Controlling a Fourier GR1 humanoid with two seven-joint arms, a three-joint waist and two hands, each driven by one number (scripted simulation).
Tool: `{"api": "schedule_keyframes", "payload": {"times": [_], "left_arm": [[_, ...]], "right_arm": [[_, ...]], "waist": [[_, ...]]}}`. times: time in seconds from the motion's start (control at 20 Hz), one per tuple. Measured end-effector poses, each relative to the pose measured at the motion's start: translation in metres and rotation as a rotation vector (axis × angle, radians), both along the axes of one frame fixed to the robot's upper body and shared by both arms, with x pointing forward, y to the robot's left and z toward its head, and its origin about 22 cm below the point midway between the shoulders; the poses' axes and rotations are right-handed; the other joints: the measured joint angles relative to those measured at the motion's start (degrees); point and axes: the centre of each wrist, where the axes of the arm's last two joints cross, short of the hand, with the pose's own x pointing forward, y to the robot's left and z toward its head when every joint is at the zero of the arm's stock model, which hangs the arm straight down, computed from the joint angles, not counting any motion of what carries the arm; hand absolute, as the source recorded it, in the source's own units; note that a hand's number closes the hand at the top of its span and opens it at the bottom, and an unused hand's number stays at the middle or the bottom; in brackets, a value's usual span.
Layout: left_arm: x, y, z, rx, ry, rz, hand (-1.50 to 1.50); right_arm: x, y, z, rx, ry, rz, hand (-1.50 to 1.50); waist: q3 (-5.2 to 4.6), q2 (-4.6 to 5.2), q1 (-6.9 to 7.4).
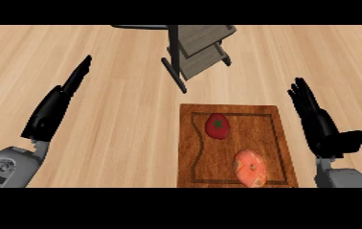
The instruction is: Pick the squash from the cutting board and place it in the tiered basket
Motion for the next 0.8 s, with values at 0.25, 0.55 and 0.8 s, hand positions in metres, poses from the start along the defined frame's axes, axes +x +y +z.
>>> {"api": "schedule_keyframes", "payload": {"times": [0.25,0.55,0.8], "left_arm": [[-0.024,0.003,-0.042,-0.125,0.131,0.179,0.00],[-0.058,-0.008,-0.095,-0.294,0.300,0.363,0.00],[-0.063,-0.013,-0.103,-0.353,0.286,0.384,0.00]], "right_arm": [[0.011,-0.008,0.050,-0.068,-0.173,0.040,1.50],[0.000,-0.040,0.062,-0.045,-0.163,-0.326,-1.50],[-0.042,-0.040,0.072,0.048,-0.226,-0.366,-1.50]], "waist": [[0.95,-0.14,-0.76],[1.08,-0.19,-2.50],[1.49,-0.26,-2.57]]}}
